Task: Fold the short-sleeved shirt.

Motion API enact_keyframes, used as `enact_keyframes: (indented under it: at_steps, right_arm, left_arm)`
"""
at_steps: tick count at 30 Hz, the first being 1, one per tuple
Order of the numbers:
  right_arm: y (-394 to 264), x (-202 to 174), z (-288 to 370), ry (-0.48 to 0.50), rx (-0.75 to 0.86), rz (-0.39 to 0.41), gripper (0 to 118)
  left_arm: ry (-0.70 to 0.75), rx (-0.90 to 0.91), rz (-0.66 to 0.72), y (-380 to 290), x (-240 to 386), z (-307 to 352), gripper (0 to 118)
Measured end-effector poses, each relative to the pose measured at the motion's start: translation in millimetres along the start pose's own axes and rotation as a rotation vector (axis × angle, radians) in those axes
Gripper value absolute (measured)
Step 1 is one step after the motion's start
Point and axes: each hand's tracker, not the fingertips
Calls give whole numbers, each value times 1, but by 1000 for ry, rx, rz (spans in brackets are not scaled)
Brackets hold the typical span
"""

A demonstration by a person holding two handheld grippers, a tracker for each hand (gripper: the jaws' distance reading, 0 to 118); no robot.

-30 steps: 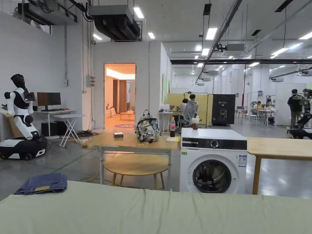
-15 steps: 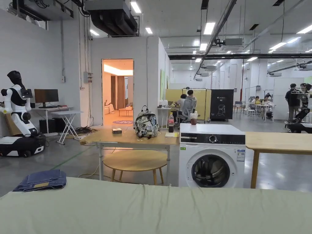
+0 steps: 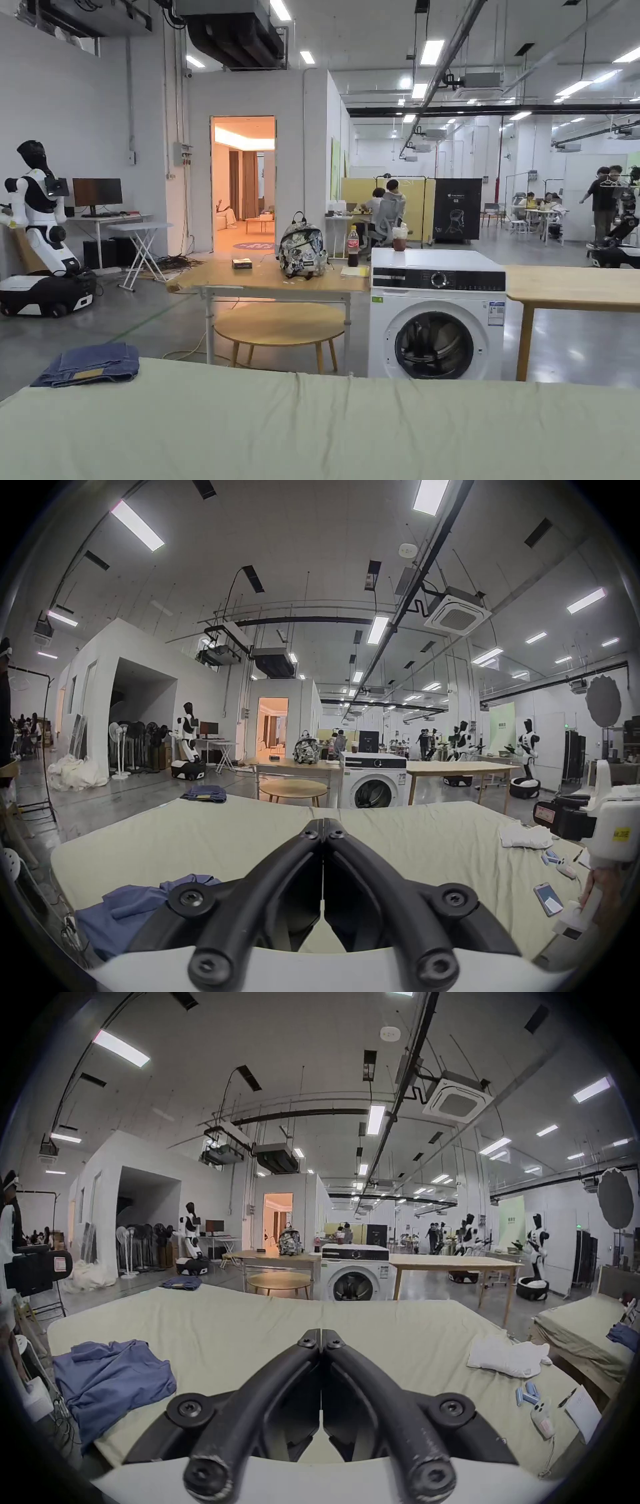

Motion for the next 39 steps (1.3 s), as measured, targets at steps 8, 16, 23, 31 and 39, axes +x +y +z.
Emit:
enact_keyframes:
  at_steps: [8, 16, 23, 31, 39]
  right_arm:
    - [-2, -1, -1, -5, -9, 5, 0]
    - [-1, -5, -4, 15, -7, 9, 0]
    - [-3, -24, -14, 53, -10, 0, 0]
    - [-9, -66, -36, 204, -46, -30, 0]
    - [-24, -76, -38, 272, -80, -6, 0]
  left_arm:
    - [-5, 9, 0, 1, -1, 1, 0]
    - [4, 21, 10, 1, -8, 6, 0]
    - [55, 17, -21, 3, -26, 18, 0]
    - [182, -11, -45, 5, -61, 48, 0]
    - [59, -259, -1, -20, -124, 20, 30]
